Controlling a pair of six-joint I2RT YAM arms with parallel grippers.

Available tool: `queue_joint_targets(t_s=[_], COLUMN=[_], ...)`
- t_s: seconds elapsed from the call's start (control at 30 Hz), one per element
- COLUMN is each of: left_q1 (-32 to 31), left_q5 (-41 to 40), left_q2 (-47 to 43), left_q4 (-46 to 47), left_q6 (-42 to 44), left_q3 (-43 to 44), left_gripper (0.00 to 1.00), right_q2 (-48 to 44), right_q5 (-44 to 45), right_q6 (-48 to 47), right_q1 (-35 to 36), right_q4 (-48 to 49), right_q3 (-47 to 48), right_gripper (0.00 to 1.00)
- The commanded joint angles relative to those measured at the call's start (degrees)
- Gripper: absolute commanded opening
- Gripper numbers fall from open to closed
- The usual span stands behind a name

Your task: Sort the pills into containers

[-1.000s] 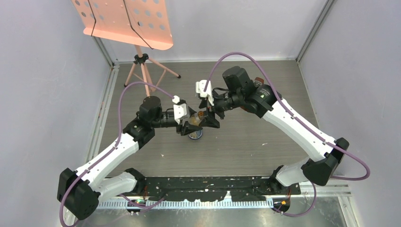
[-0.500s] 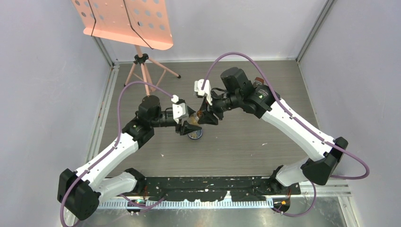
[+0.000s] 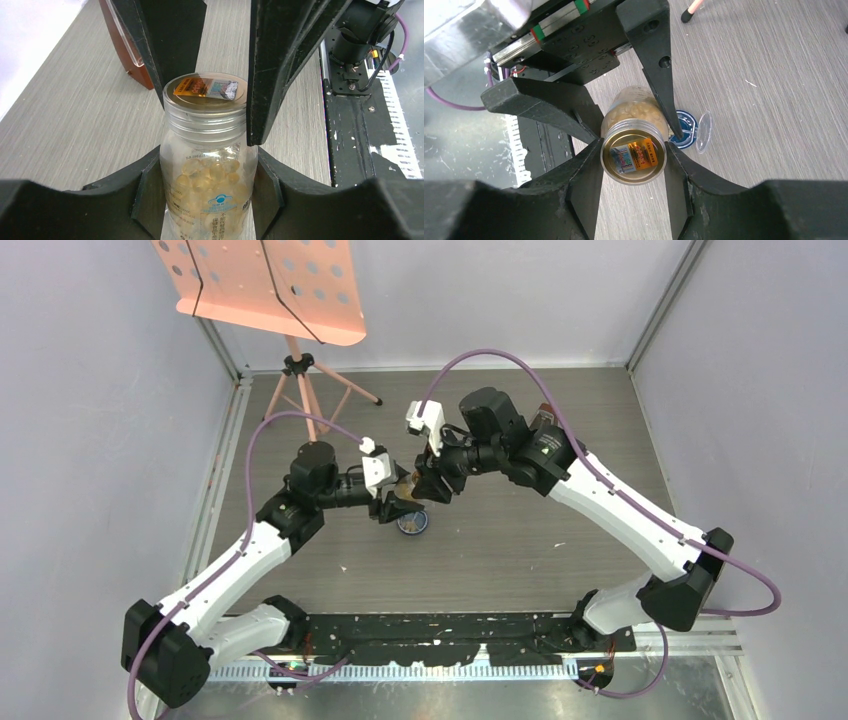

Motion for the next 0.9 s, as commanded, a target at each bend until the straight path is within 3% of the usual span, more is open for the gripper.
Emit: queue_joint_targets(t_s=[0.0, 0.37, 0.47, 0.57, 0.63, 0.87], left_q1=[0.1, 0.1, 0.1, 0.2, 0.3, 1.6], left_q5=[-0.6, -7.9, -8.0, -7.9, -6.6, -1.9], left_q2=[-1.2, -1.0, -0.9, -1.5, -2.2, -3.2], left_q4=[6.8, 16.5, 17.6, 15.7, 14.7, 12.0], left_q6=[-2.3, -5.7, -5.5, -3.9, -3.0, -3.9], left_q3=[2.4, 0.3, 0.0, -0.4, -1.4, -2.6], left_gripper=[0.00, 0.00, 0.00, 0.00, 0.00, 0.00], right_q2=[-0.8, 4.4, 3.6, 2.0, 1.3, -0.6], right_q5=[4.7, 18.3, 18.9, 21.0, 19.7, 15.0], right_q6=[6.8, 32.2, 34.7, 35.4, 33.6, 25.5], right_q1=[2.2, 2.7, 2.8, 2.6, 1.9, -0.9], right_q4=[2.5, -2.4, 0.1, 2.5, 3.7, 3.3], right_q3=[-1.0, 4.6, 3.7, 3.8, 5.4, 10.0], right_gripper=[0.47, 0.49, 0.61, 0.82, 0.90, 0.97])
